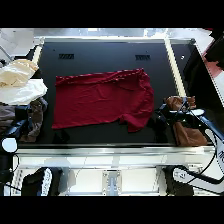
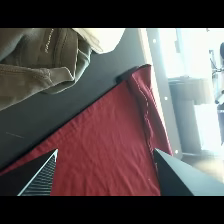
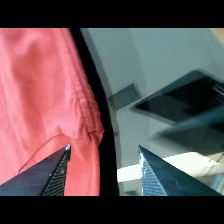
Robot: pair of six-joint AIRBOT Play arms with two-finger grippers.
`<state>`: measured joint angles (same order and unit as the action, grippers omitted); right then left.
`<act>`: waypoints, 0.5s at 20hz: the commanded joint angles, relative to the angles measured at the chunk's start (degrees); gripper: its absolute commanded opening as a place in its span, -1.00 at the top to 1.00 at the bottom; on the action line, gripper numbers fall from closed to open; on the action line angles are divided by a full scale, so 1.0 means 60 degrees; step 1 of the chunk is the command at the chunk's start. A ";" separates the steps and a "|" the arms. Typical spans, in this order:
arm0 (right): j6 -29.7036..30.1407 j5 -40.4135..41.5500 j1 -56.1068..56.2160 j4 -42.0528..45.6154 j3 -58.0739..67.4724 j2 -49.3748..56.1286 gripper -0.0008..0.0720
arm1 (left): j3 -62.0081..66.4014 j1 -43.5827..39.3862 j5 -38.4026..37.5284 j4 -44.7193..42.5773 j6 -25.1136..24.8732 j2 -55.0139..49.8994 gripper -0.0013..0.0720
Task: Fold the shirts.
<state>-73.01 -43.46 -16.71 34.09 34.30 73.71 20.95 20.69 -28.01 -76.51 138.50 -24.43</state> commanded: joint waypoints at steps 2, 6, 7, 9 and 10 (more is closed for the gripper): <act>0.1668 -0.0120 0.0015 -0.2251 -0.0098 0.0863 -0.35 | -0.0033 0.0011 0.0022 0.0124 -0.0007 0.0018 -0.94; 0.1840 -0.0069 0.0015 -0.2466 0.0266 0.1228 -0.35 | -0.0036 0.0011 0.0000 0.0124 -0.0007 0.0018 -0.94; 0.1829 -0.0098 0.0058 -0.2481 0.0441 0.1341 -0.34 | -0.0036 0.0011 -0.0058 0.0124 -0.0007 0.0018 -0.94; 0.1810 -0.0102 0.0335 -0.2473 0.0794 0.1555 -0.21 | -0.0036 0.0011 -0.0299 0.0120 -0.0007 0.0018 -0.94; 0.1796 -0.0106 0.0579 -0.2470 0.0987 0.1694 -0.13 | -0.0036 0.0011 -0.0452 0.0120 -0.0007 0.0018 -0.94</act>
<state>-62.85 -43.79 -15.31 20.71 37.69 81.93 20.75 20.69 -28.82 -75.81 138.47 -24.38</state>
